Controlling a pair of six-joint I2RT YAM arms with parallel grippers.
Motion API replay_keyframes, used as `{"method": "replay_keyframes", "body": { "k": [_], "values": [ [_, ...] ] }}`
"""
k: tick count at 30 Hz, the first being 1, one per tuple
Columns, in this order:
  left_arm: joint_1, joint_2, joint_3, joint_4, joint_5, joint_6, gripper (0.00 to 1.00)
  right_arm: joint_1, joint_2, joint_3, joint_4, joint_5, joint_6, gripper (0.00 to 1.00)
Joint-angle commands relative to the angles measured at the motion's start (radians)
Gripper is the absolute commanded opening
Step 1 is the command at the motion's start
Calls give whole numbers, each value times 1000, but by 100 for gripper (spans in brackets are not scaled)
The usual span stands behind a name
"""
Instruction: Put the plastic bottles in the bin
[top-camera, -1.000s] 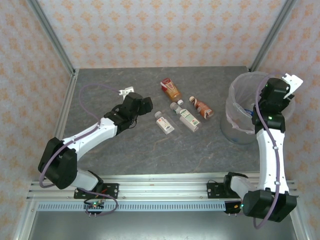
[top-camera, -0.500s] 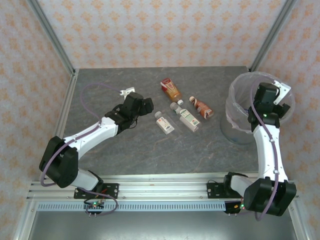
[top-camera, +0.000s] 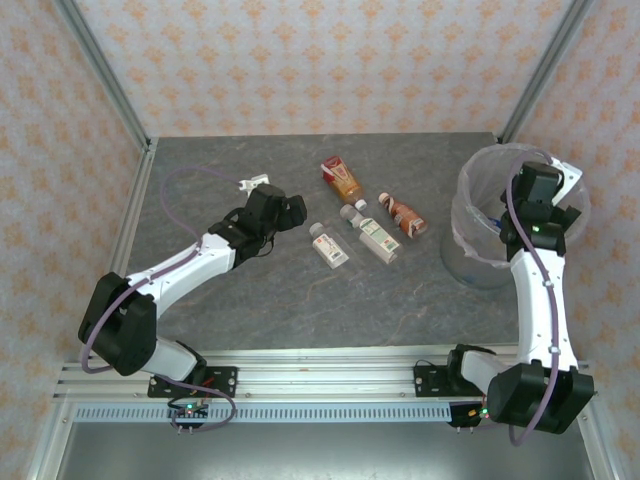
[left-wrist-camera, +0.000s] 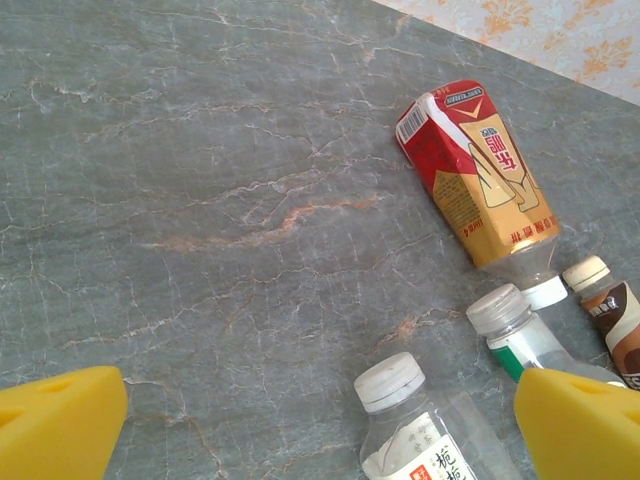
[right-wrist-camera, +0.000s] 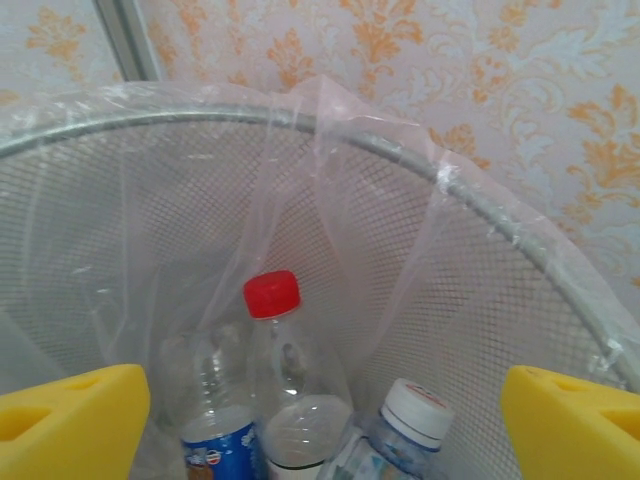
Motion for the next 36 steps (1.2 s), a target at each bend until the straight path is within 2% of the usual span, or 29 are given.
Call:
{"method": "replay_keyframes", "body": {
  "k": [1, 3, 4, 8, 12, 14, 18, 21, 26, 33, 36],
  "values": [
    [9, 11, 16, -19, 18, -10, 100, -4, -32, 61, -46, -82, 44, 92],
    [10, 17, 23, -31, 20, -16, 100, -3, -45, 77, -49, -134, 64, 94],
    [12, 21, 24, -36, 18, -20, 100, -1, -52, 83, -46, -158, 70, 100],
    [16, 34, 32, -46, 16, -42, 100, 35, -69, 115, -41, -284, 82, 99],
    [18, 47, 41, -51, 30, -59, 100, 137, -53, 163, -45, -365, 63, 99],
    [20, 56, 50, -64, 37, -65, 100, 203, -26, 198, -62, -369, 31, 99],
    [20, 67, 57, -67, 46, -73, 100, 372, 69, 289, -136, -285, -74, 99],
    [20, 70, 57, -72, 45, -79, 100, 461, 151, 332, -157, -244, -108, 99],
    [21, 71, 60, -86, 41, -79, 100, 558, 254, 358, -163, -280, -117, 99],
    [25, 76, 66, -106, 37, -84, 100, 626, 351, 327, -181, -360, -101, 99],
    [25, 78, 73, -146, -5, -115, 100, 666, 375, 293, -216, -421, -105, 99]
  ]
}}
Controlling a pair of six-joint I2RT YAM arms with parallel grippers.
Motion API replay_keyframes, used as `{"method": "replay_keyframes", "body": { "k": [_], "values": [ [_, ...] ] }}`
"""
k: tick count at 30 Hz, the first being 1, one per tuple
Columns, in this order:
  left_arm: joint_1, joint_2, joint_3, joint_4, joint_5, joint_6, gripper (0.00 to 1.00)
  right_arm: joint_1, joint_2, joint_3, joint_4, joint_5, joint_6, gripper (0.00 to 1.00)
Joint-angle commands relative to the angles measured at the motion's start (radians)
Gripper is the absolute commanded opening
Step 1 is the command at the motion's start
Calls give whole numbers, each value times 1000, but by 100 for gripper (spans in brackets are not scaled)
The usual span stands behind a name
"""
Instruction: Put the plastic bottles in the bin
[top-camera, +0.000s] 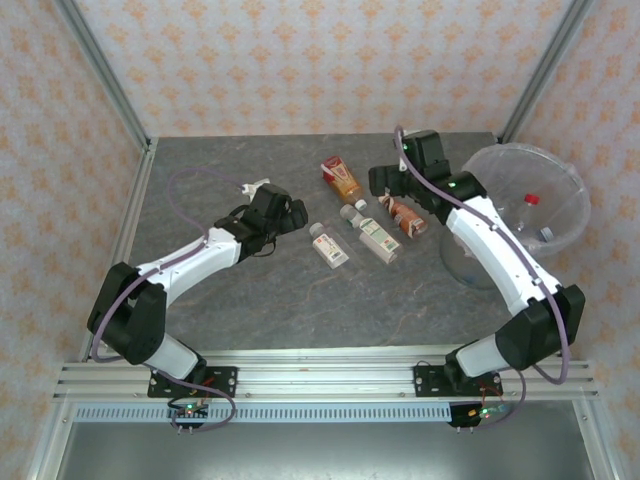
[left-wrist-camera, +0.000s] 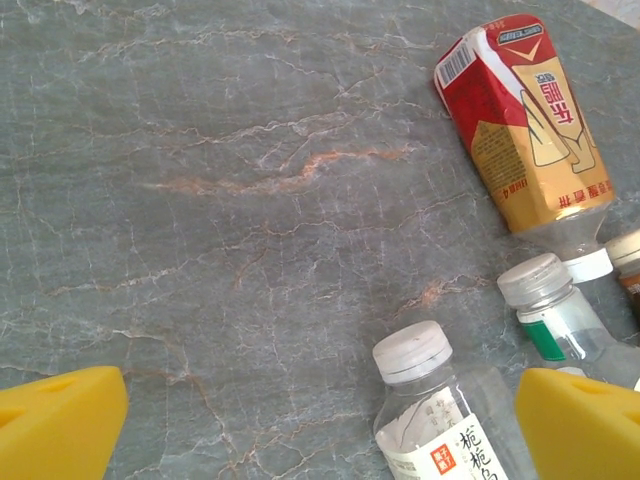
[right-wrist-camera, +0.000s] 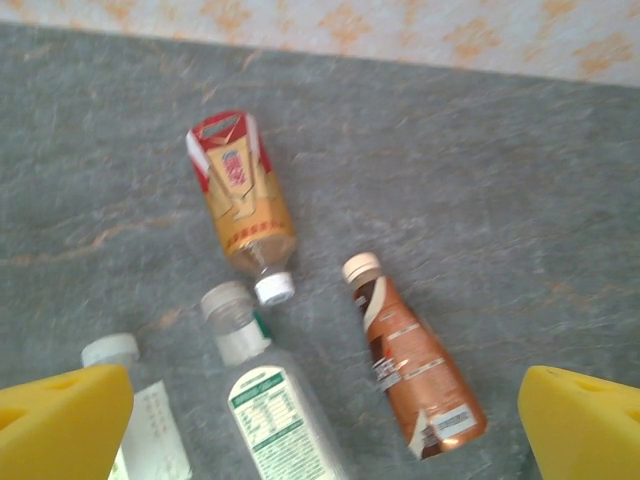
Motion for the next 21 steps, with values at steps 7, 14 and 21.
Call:
{"method": "replay_keyframes", "body": {
  "k": [7, 14, 21],
  "values": [
    [65, 24, 64, -217, -107, -171, 100, 121, 38, -173, -7, -128, 63, 99],
    [69, 48, 69, -205, -70, -169, 100, 110, 173, -137, -56, 178, 181, 99],
    [70, 52, 74, -222, -68, -158, 100, -8, 347, 34, -172, 283, 100, 93]
  ]
}}
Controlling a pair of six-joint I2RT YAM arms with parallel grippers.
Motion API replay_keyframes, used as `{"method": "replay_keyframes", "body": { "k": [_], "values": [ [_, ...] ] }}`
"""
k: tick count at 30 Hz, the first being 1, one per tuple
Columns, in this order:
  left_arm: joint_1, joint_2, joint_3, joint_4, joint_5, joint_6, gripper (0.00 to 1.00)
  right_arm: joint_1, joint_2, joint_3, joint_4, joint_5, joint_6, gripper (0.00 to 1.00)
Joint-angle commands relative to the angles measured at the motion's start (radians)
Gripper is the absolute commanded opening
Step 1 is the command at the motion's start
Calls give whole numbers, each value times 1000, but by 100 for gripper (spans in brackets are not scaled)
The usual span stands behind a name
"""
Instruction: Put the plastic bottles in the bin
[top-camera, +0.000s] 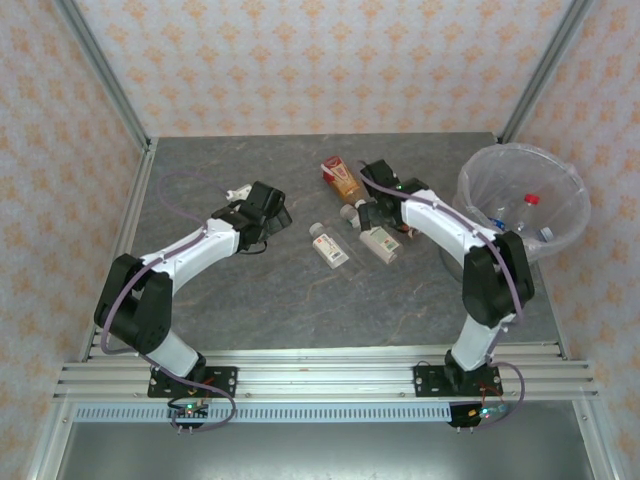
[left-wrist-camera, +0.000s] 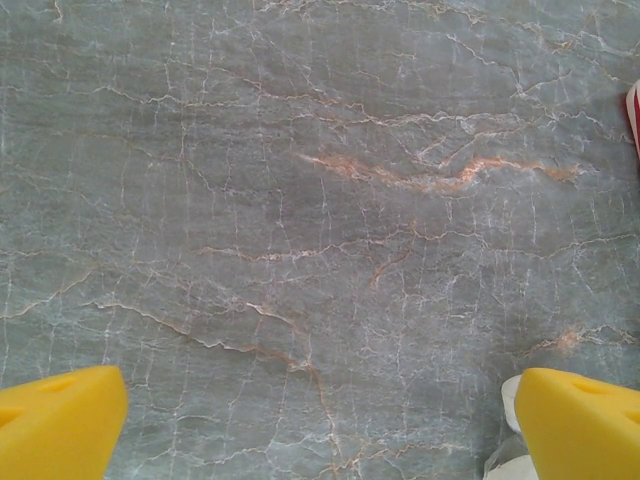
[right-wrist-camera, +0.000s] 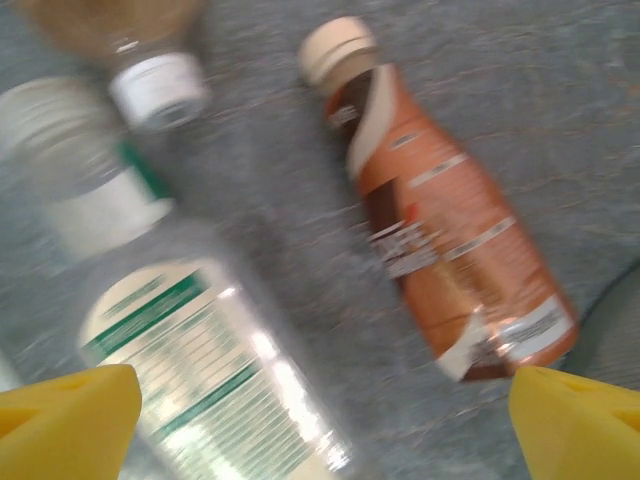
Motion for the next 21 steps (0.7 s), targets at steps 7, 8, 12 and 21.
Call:
{"method": "replay_keyframes", "body": {
  "k": [7, 8, 12, 21],
  "values": [
    [-2, 0, 28, -45, -23, -11, 100, -98, 185, 215, -139, 84, -168, 84],
    [-2, 2, 30, -44, -21, -12, 100, -105, 207, 235, -142, 84, -180, 82],
    [-2, 6, 32, -45, -14, -6, 100, -138, 294, 319, -178, 53, -215, 81],
    [-2, 11, 33, -55, -23, 5, 100, -149, 418, 406, -260, -7, -257, 84]
  ]
}}
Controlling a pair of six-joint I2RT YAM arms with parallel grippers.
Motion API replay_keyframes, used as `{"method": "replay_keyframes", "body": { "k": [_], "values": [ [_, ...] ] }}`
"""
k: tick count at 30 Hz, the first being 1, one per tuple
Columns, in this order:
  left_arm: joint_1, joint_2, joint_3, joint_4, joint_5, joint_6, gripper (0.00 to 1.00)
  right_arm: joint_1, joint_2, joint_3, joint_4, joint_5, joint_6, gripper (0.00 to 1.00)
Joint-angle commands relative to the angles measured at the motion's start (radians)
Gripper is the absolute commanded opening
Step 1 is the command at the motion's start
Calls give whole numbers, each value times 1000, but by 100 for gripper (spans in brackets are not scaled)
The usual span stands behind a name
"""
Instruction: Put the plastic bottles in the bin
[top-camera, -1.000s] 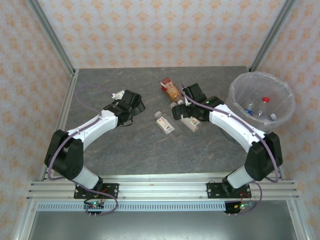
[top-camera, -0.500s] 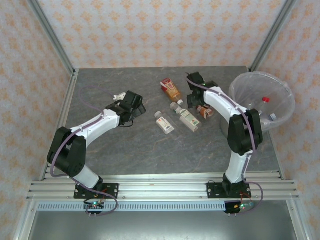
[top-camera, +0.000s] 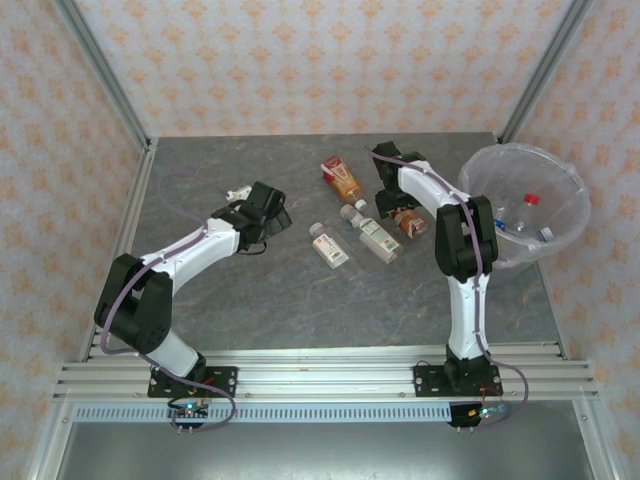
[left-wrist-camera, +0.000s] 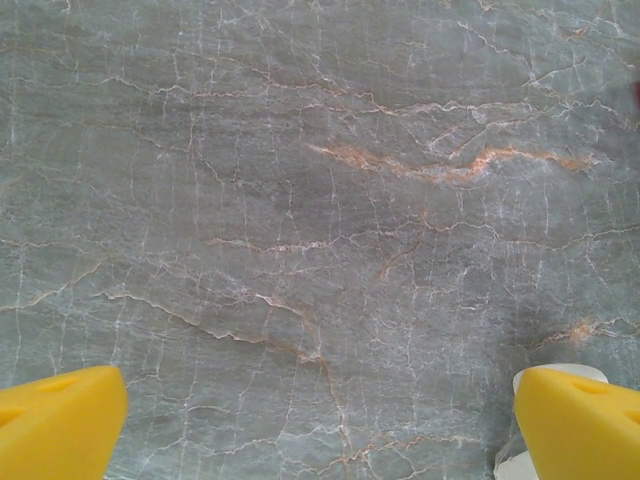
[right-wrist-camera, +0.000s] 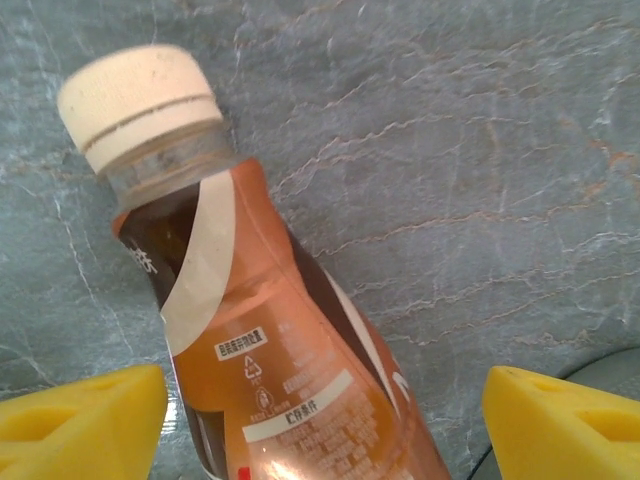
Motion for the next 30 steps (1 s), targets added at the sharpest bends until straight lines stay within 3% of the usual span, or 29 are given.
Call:
{"method": "replay_keyframes", "body": {
  "k": [1, 6, 11, 15, 19, 30],
  "values": [
    [-1, 12, 28, -32, -23, 3, 100, -2, 39, 42, -83, -10, -28, 83],
    [-2, 15, 27, -15, -2, 16, 100, -12, 75, 49, -102, -71, -44, 82],
    [-1, -31, -40, 147, 111, 71, 100, -13, 108, 53, -110, -145, -36, 79],
    [-2, -62, -64, 202, 148, 96, 100, -14, 112, 56, -110, -155, -20, 66],
    [-2, -88, -84, 228, 159, 120, 100, -13, 76, 47, -93, -163, 1, 55],
    [-3, -85, -82, 250, 196, 123, 100, -10, -106, -62, 17, -153, 82, 50]
  ]
}}
